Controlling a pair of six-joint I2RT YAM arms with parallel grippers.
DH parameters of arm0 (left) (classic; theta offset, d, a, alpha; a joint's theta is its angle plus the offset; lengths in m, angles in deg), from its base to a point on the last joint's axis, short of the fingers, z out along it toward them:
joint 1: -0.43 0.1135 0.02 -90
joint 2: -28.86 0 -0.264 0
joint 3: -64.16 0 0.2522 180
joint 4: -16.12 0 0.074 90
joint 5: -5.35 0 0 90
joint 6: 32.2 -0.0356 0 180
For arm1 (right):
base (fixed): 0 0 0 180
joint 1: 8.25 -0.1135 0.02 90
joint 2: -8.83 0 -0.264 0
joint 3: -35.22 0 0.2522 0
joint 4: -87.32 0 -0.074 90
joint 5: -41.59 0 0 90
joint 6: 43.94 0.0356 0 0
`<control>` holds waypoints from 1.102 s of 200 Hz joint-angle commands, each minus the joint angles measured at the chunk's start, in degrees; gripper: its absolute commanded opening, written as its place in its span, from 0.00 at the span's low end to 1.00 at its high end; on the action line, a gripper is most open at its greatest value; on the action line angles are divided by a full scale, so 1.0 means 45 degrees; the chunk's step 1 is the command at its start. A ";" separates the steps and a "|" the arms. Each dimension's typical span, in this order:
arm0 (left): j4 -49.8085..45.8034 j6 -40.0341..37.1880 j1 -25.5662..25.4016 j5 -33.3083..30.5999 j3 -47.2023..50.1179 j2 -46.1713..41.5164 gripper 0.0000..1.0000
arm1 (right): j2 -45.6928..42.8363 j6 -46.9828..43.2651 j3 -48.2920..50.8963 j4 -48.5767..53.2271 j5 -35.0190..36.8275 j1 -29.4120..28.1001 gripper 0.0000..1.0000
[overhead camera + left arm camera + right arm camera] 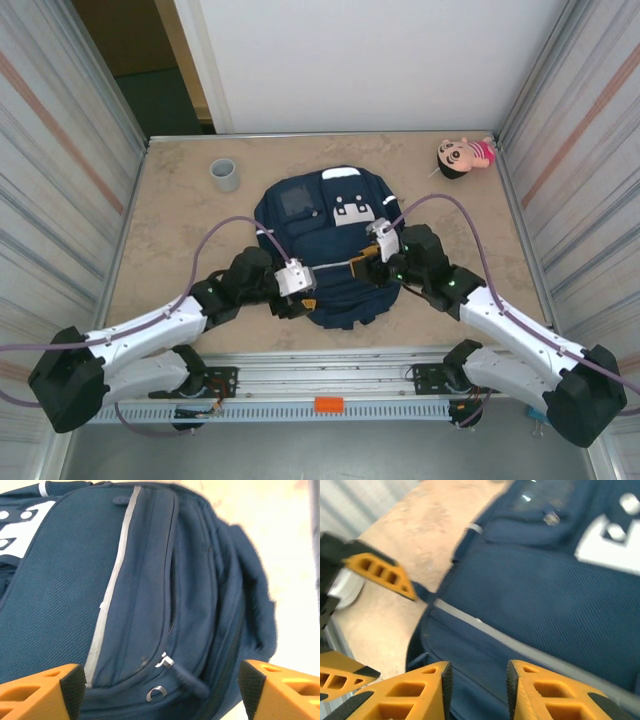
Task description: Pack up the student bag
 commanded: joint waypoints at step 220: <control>-0.0895 -0.4607 -0.0180 -0.0750 -0.1122 0.1980 0.02 | 0.4416 0.3537 -0.0054 -0.1091 -0.3181 0.5246 0.33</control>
